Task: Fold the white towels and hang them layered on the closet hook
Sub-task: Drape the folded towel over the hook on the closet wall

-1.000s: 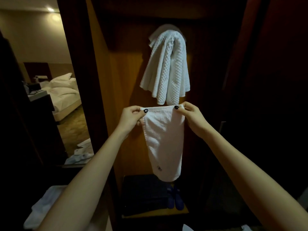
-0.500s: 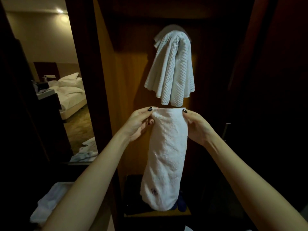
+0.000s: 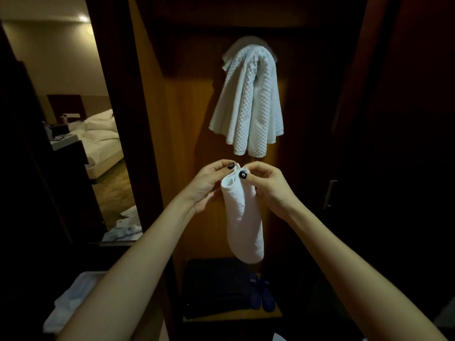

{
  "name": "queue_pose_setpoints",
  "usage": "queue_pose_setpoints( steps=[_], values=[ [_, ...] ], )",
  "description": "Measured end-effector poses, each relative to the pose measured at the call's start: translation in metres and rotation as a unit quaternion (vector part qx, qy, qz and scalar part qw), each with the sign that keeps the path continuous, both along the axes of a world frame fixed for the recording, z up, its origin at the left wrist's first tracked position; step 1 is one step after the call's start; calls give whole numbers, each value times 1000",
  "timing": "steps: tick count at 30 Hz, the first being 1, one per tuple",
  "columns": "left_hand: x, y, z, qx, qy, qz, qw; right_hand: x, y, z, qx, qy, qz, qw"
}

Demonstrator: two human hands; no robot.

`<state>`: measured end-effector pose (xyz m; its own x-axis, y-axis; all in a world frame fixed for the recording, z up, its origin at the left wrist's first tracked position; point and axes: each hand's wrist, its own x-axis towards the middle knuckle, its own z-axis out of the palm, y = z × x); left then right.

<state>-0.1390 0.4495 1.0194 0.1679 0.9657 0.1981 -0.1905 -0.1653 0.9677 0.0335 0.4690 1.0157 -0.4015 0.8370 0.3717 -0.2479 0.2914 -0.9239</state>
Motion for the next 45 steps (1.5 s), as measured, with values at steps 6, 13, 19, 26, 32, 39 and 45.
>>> queue_pose_setpoints(
  steps=[6, 13, 19, 26, 32, 39, 45],
  values=[
    [-1, 2, 0, -8, -35, 2, 999, -3, 4, -3, 49, -17, -62, 997],
    [-2, 1, -8, 21, 23, 20, 999, -3, 12, -16, 112, -53, -162, 979],
    [0, 0, -12, 62, 4, 21, 998, 1, 14, -22, 154, -86, -210, 962],
    [4, 8, -21, 90, 151, 109, 978, 10, 13, -26, 162, -89, -210, 960],
    [-2, 14, -40, 105, 250, 68, 960, 24, 18, -26, 160, -95, -220, 957],
    [-5, 18, -44, 116, 222, 104, 963, 38, 23, -26, 148, -107, -305, 935],
    [-11, 21, -45, 186, 190, 185, 946, 47, 20, -23, 168, -177, -265, 933]
  ],
)
